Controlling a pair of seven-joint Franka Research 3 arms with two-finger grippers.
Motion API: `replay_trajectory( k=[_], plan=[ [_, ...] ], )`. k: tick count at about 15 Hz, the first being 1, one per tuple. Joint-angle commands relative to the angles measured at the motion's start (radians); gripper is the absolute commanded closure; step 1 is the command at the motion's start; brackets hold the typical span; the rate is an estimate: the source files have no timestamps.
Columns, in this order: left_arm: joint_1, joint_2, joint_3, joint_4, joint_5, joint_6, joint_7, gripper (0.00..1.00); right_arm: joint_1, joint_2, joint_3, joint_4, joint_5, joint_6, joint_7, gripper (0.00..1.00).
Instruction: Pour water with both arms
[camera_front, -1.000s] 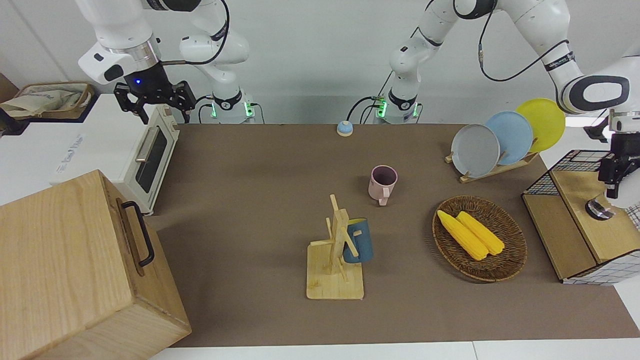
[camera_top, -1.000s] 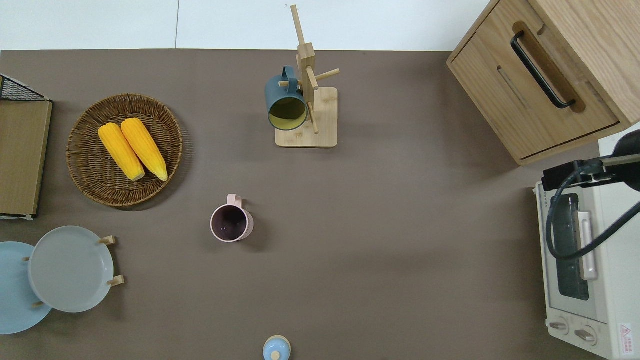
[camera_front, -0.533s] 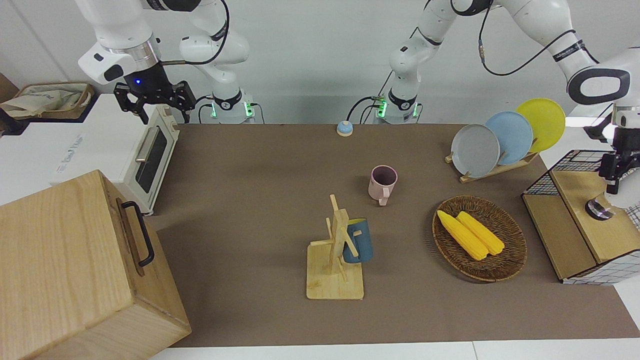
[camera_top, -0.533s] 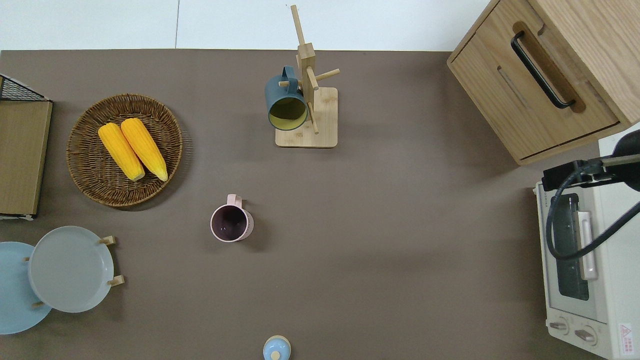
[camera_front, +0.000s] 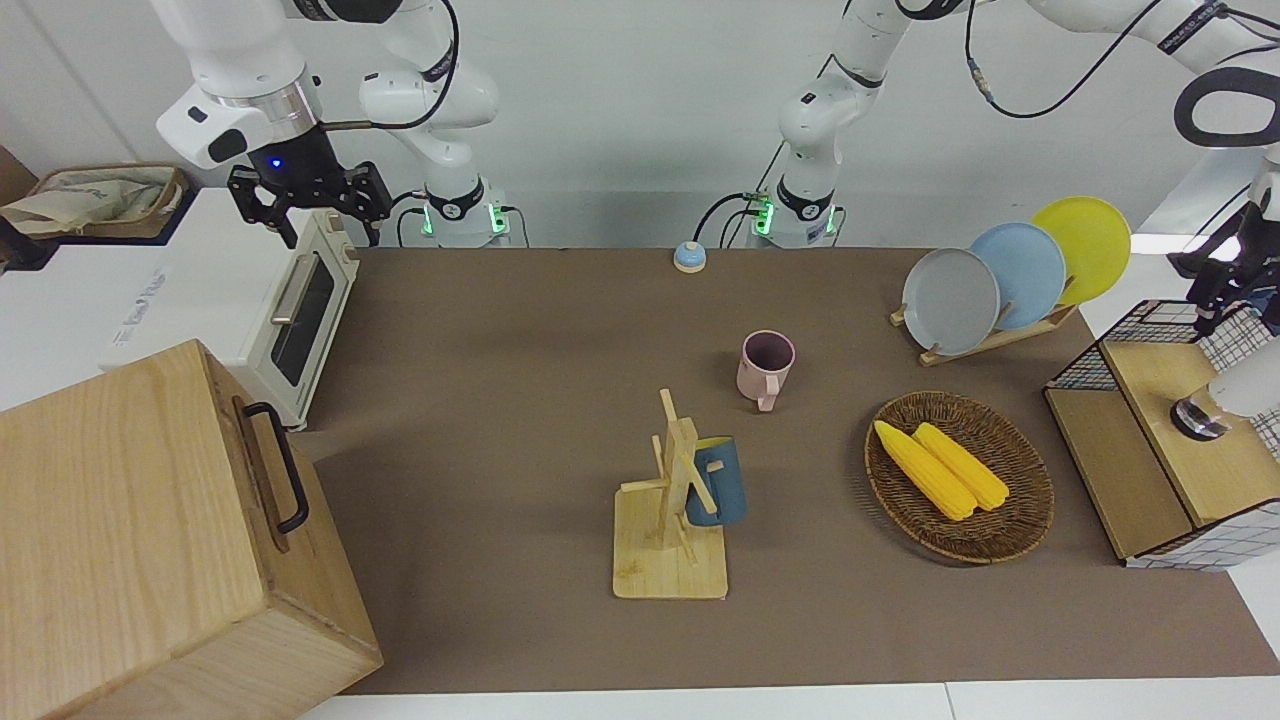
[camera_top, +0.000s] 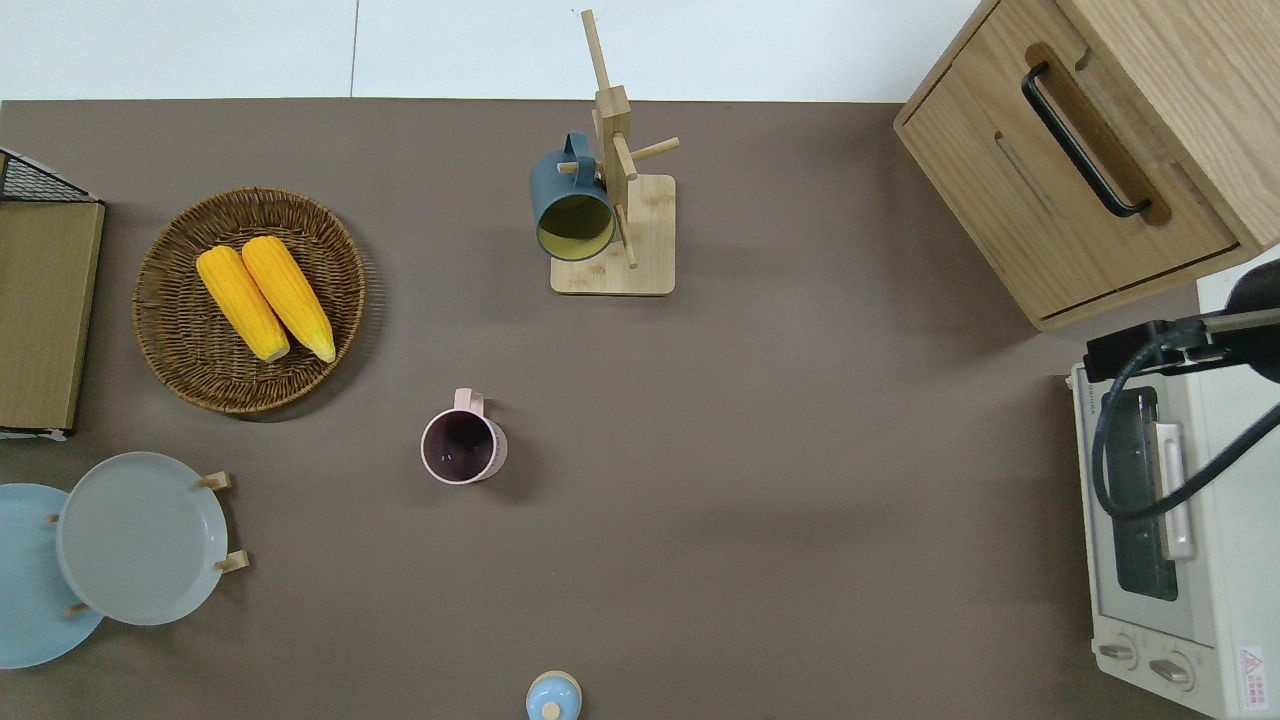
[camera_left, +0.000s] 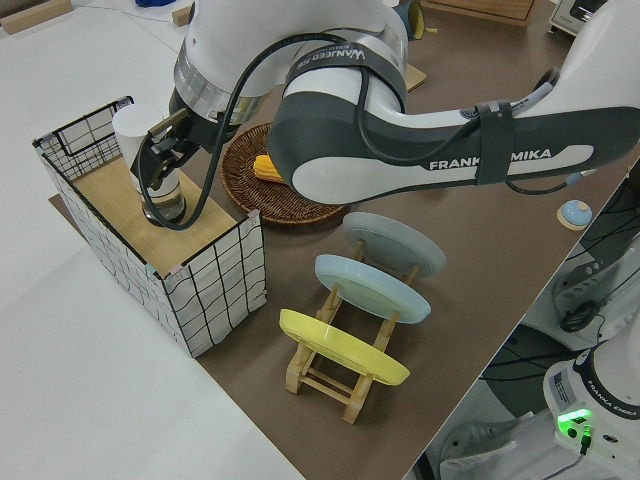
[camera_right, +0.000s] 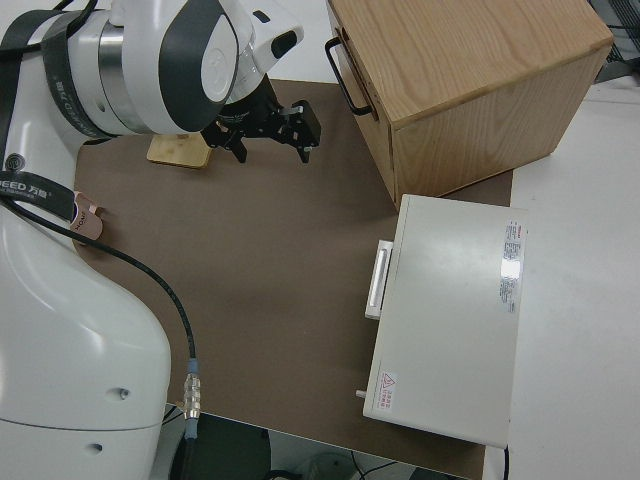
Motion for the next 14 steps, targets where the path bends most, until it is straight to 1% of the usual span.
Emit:
replay_trajectory(
  k=[1, 3, 4, 7, 10, 12, 14],
  plan=[
    [-0.007, -0.02, -0.005, 0.035, 0.06, -0.128, -0.074, 0.0, 0.0, -0.007, -0.002, 0.0, 0.0, -0.001, -0.02, 0.011],
    [-0.01, -0.045, -0.008, 0.032, 0.06, -0.216, -0.117, 0.0, 0.0, -0.007, -0.002, 0.0, 0.0, -0.001, -0.02, 0.011],
    [-0.011, -0.046, -0.012, 0.032, 0.067, -0.256, -0.126, 0.0, 0.0, -0.007, -0.002, 0.0, 0.0, -0.001, -0.02, 0.011],
    [-0.036, -0.054, -0.032, 0.032, 0.139, -0.328, -0.195, 0.0, 0.0, -0.007, -0.002, 0.0, 0.0, 0.0, -0.02, 0.011],
    [-0.071, -0.056, -0.04, 0.032, 0.156, -0.389, -0.258, 0.0, 0.0, -0.007, -0.002, 0.0, 0.0, 0.0, -0.02, 0.011],
    [-0.093, -0.056, -0.041, 0.033, 0.155, -0.414, -0.263, 0.0, 0.0, -0.007, -0.002, 0.0, 0.0, -0.001, -0.02, 0.011],
    [-0.103, -0.063, -0.055, 0.033, 0.147, -0.423, -0.263, 0.0, 0.0, -0.007, -0.002, 0.0, 0.0, 0.0, -0.02, 0.011]
  ],
)
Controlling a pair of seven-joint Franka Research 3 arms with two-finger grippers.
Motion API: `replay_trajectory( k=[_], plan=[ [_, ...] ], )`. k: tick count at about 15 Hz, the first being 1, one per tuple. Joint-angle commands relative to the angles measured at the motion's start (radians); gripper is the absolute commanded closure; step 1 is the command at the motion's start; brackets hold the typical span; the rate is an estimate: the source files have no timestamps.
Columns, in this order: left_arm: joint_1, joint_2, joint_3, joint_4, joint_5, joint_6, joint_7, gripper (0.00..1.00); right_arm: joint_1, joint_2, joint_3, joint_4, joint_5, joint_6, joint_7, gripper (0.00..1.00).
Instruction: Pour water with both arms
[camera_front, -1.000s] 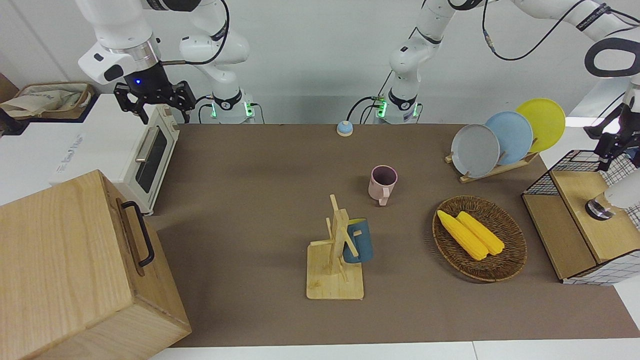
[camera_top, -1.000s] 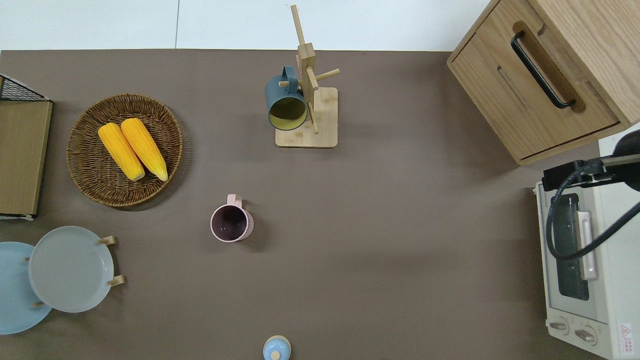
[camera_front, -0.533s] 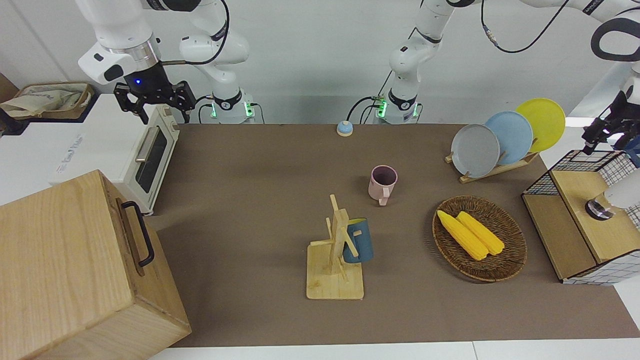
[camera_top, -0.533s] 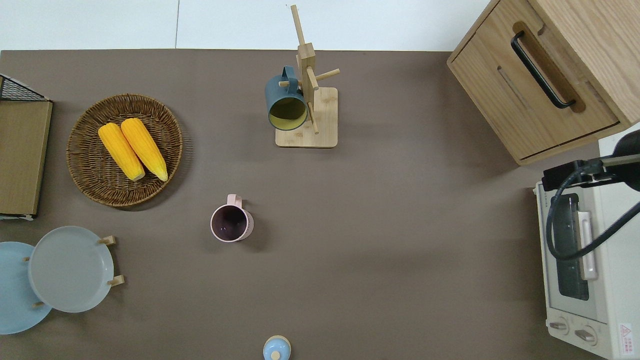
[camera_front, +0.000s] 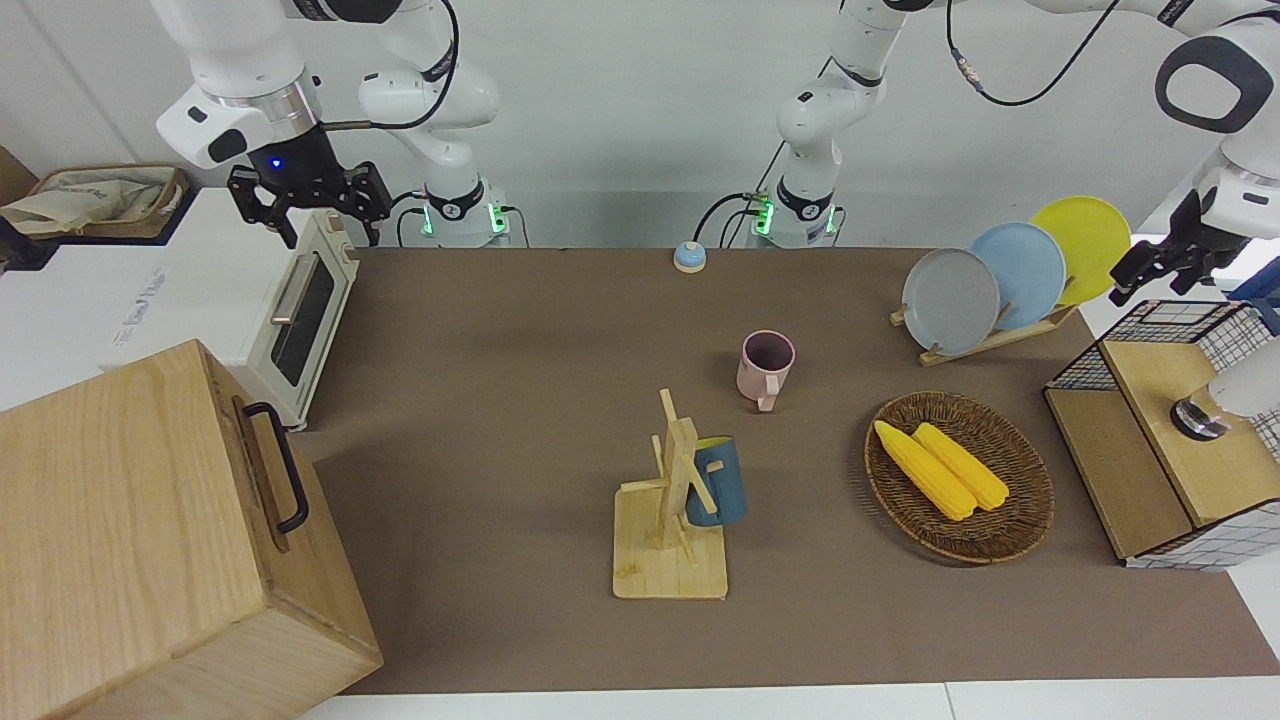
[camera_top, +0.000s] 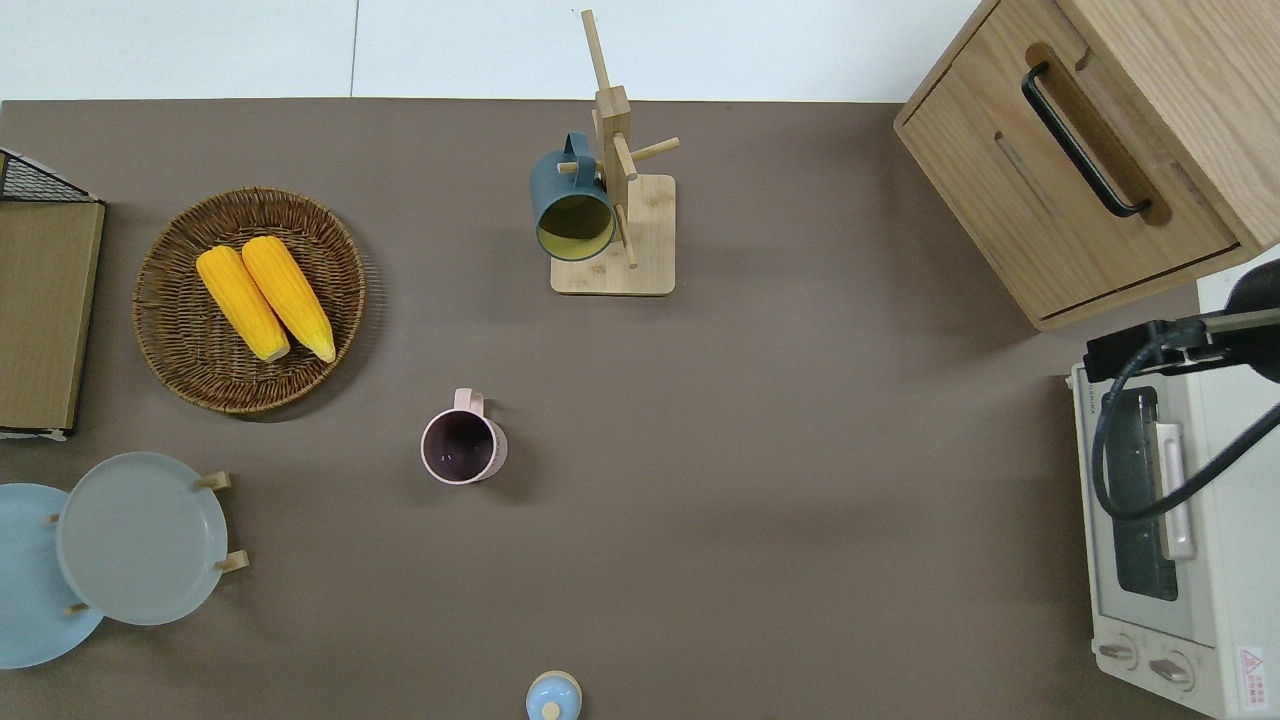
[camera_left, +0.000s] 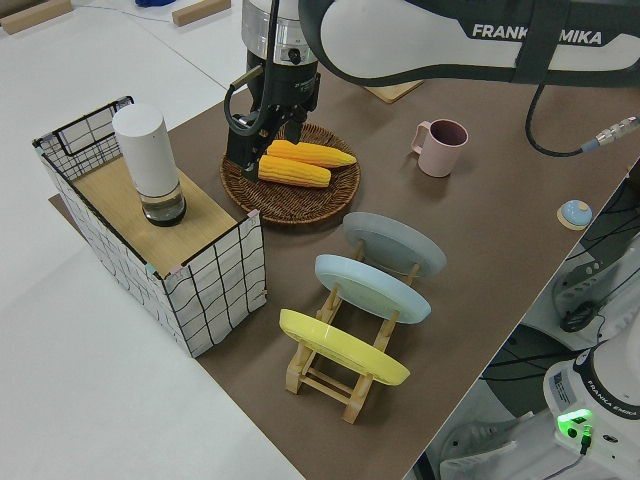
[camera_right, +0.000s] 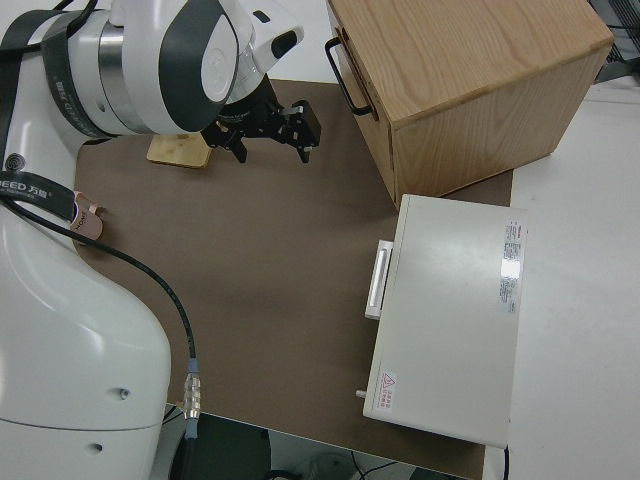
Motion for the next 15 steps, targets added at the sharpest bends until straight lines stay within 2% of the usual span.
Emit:
replay_trajectory(
  k=[1, 3, 8, 11, 15],
  plan=[
    [-0.023, -0.016, -0.023, 0.006, 0.024, -0.038, -0.023, 0.0, 0.0, -0.007, -0.002, 0.0, 0.0, 0.0, -0.02, 0.011],
    [-0.038, -0.017, -0.045, 0.006, 0.028, -0.055, -0.023, 0.0, 0.0, -0.007, -0.002, 0.0, 0.0, -0.001, -0.02, 0.011],
    [-0.15, -0.017, -0.02, 0.018, 0.016, -0.133, -0.026, 0.0, 0.0, -0.007, -0.002, 0.0, 0.0, 0.0, -0.02, 0.011],
    [-0.199, -0.019, -0.019, 0.021, -0.002, -0.154, -0.078, 0.0, 0.0, -0.007, -0.002, 0.0, 0.0, -0.001, -0.02, 0.011],
    [-0.312, -0.019, -0.019, 0.041, -0.004, -0.209, -0.083, 0.0, 0.0, -0.007, -0.002, 0.0, 0.0, -0.001, -0.02, 0.011]
  ],
)
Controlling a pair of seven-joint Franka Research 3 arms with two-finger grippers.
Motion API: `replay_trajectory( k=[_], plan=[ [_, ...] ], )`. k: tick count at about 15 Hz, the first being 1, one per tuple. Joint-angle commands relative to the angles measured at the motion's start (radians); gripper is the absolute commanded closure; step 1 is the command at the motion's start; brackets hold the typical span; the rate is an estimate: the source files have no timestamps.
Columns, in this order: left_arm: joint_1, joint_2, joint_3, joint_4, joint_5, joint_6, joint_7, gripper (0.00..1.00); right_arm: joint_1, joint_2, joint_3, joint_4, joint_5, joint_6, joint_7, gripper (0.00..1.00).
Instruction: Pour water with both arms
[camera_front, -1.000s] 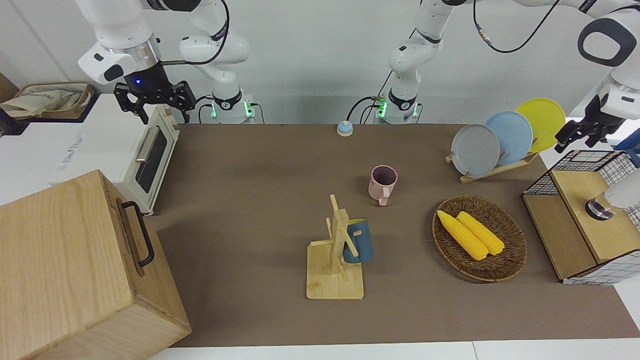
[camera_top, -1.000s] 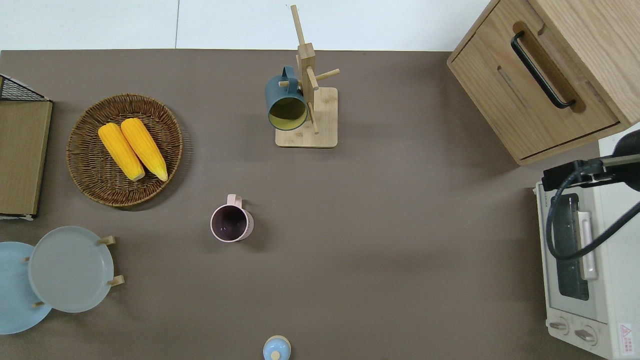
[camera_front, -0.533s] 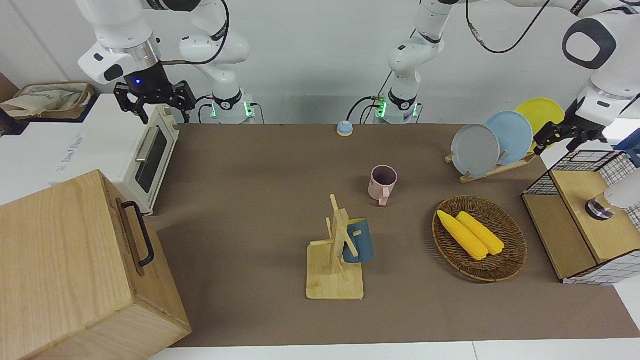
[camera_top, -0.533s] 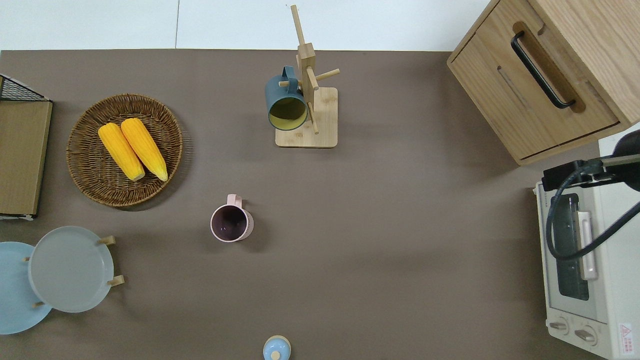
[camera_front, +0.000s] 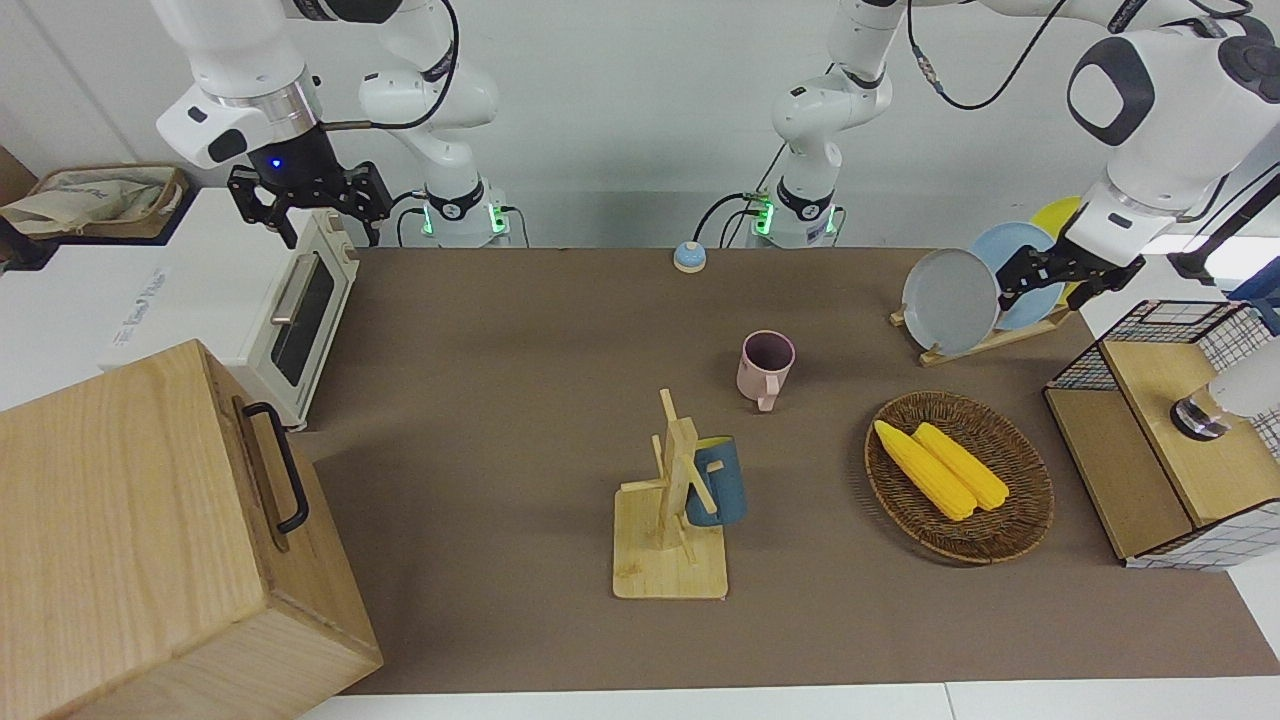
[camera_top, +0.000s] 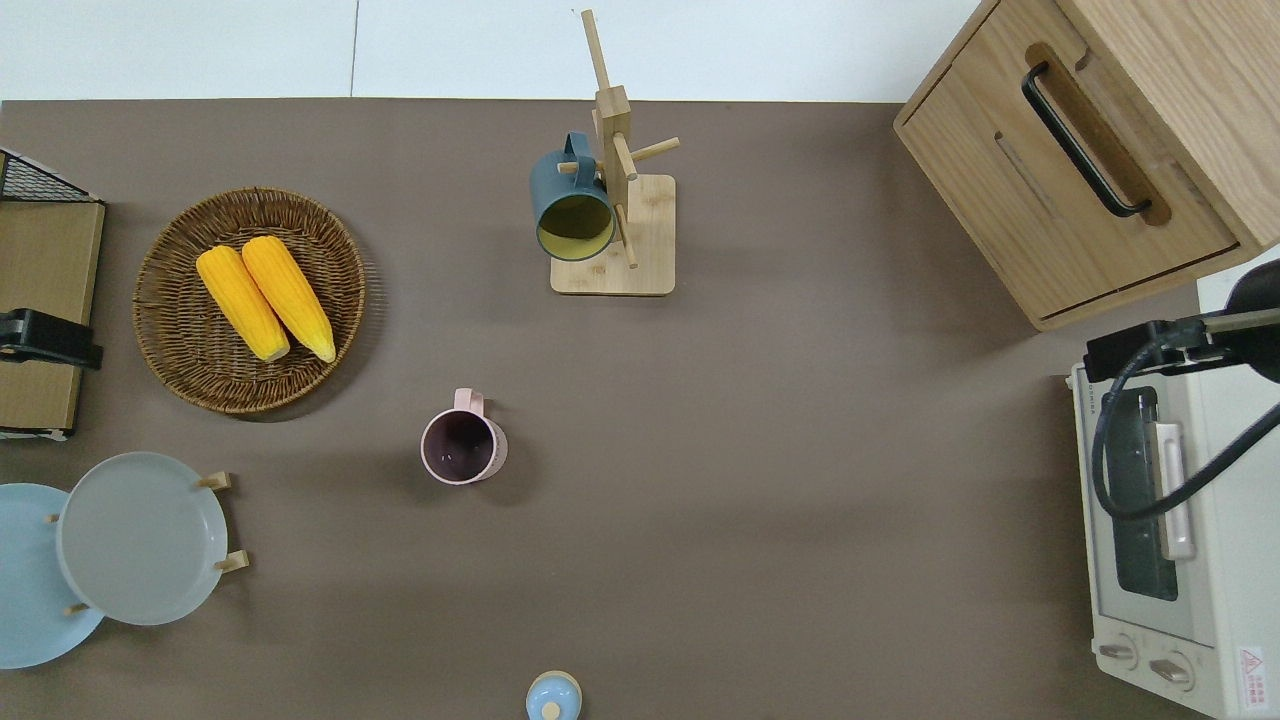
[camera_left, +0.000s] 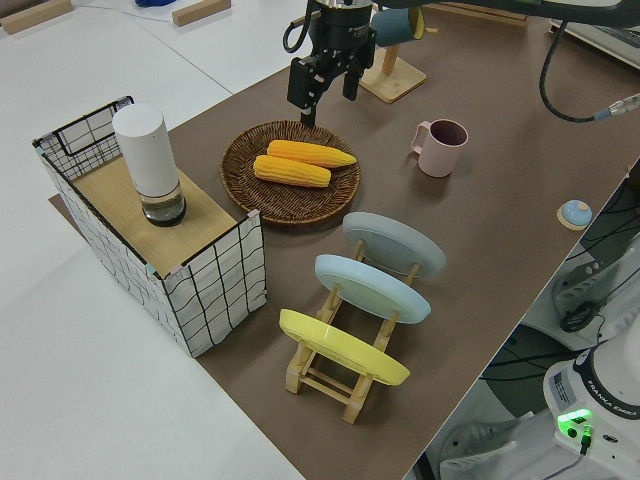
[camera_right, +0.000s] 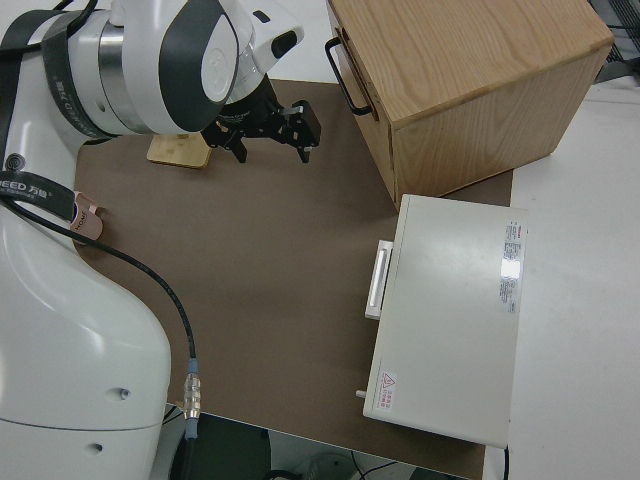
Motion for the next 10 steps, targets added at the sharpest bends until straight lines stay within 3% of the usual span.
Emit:
replay_trajectory(
  k=[1, 5, 7, 10],
  plan=[
    [-0.12, -0.001, 0.019, 0.044, -0.003, -0.068, -0.028, 0.0, 0.0, -0.007, -0.002, 0.0, 0.0, 0.0, -0.02, 0.011],
    [-0.221, -0.001, 0.036, 0.073, -0.003, -0.093, -0.085, 0.0, 0.0, -0.007, -0.002, 0.0, 0.0, -0.001, -0.02, 0.011],
    [-0.316, -0.002, 0.126, 0.087, -0.04, -0.102, -0.09, 0.0, 0.0, -0.007, -0.002, 0.0, 0.0, -0.001, -0.02, 0.011],
    [-0.46, -0.025, 0.327, 0.09, -0.135, -0.111, -0.084, 0.0, 0.0, -0.007, -0.002, 0.0, 0.0, 0.0, -0.02, 0.011]
  ],
)
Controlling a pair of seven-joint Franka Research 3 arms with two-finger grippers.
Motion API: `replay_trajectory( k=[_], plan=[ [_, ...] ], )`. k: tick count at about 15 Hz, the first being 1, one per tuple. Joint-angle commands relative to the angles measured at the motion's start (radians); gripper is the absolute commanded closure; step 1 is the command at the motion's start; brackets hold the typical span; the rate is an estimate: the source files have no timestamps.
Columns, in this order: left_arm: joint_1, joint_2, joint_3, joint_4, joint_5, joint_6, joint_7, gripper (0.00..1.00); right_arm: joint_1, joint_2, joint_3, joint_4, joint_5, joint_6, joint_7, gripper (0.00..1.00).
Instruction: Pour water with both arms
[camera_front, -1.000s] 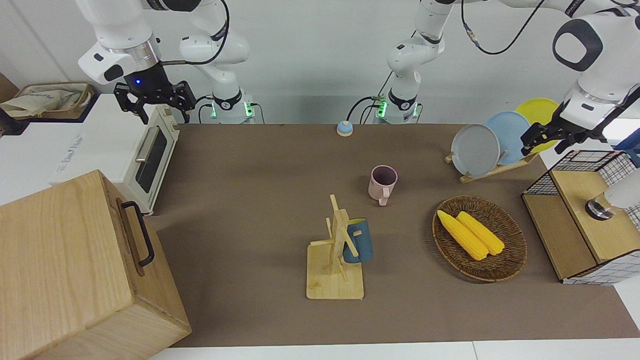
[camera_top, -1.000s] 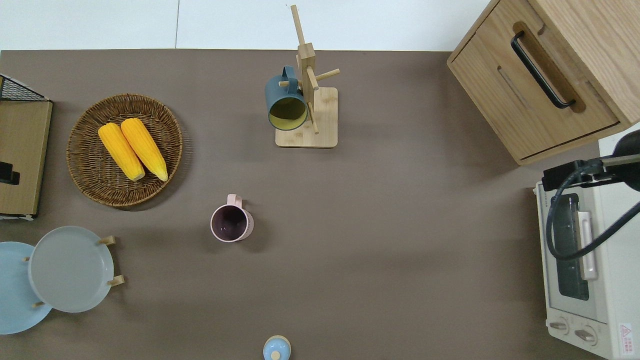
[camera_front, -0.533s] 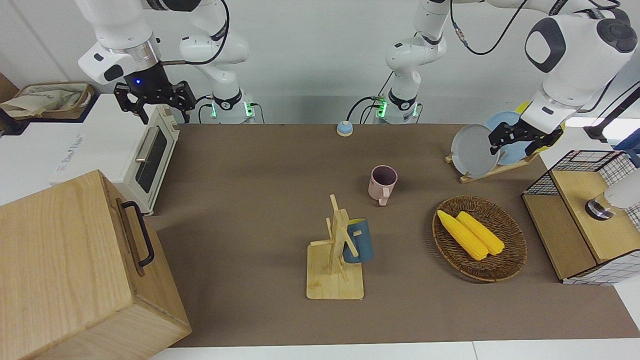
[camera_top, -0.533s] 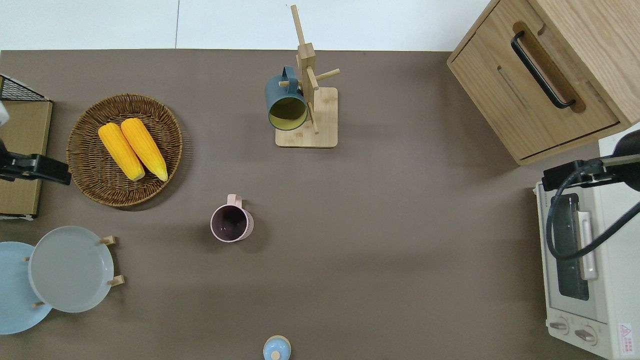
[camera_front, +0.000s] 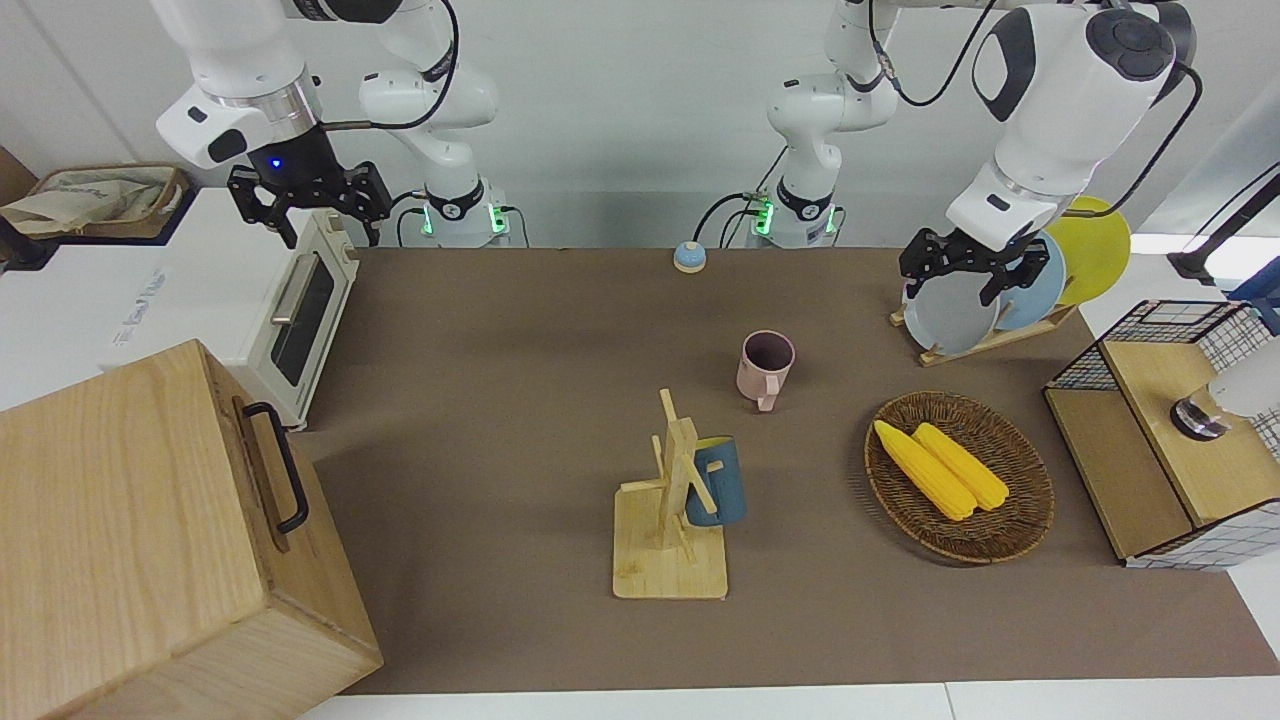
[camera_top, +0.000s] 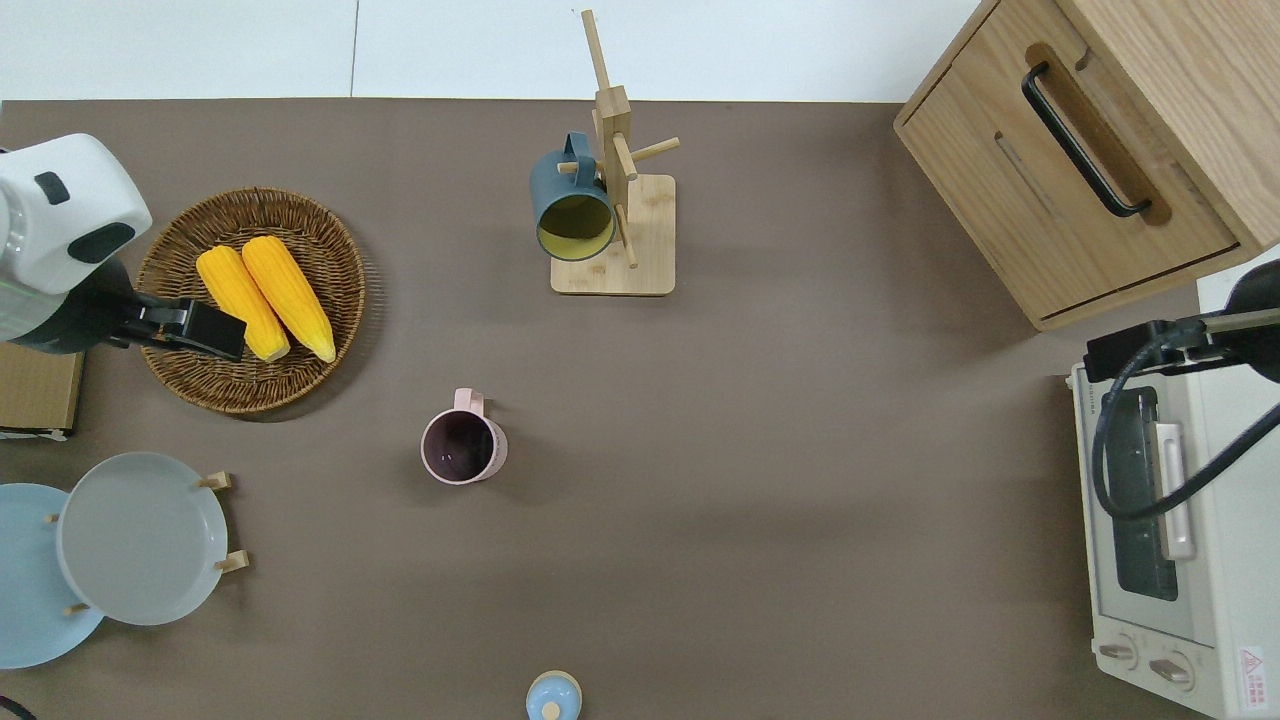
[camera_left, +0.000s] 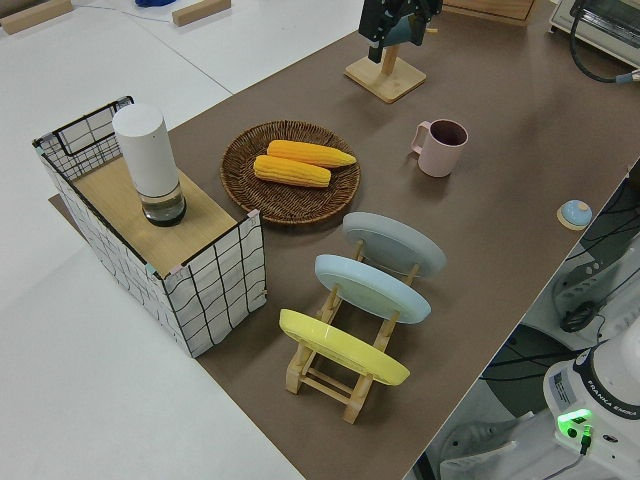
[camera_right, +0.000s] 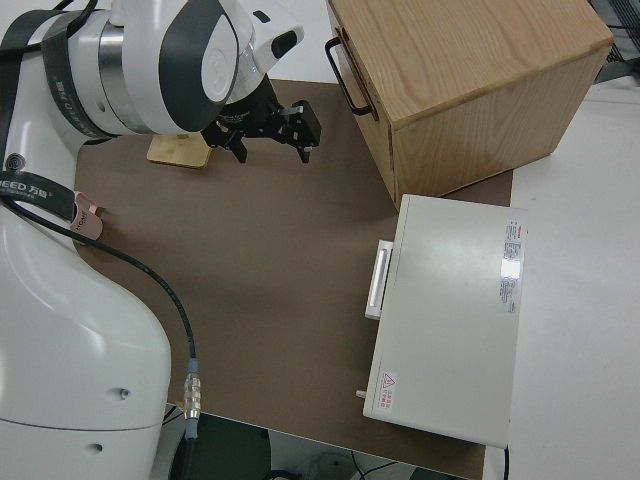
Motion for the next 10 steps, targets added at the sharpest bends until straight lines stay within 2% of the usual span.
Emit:
replay_trajectory(
  k=[1, 10],
  plan=[
    [-0.119, -0.025, 0.183, 0.018, -0.082, -0.042, 0.004, 0.0, 0.0, -0.007, -0.002, 0.0, 0.0, 0.0, -0.02, 0.011],
    [-0.114, -0.023, 0.186, 0.018, -0.065, -0.047, 0.006, 0.0, 0.0, -0.007, -0.002, 0.0, 0.0, -0.001, -0.02, 0.011]
  ],
)
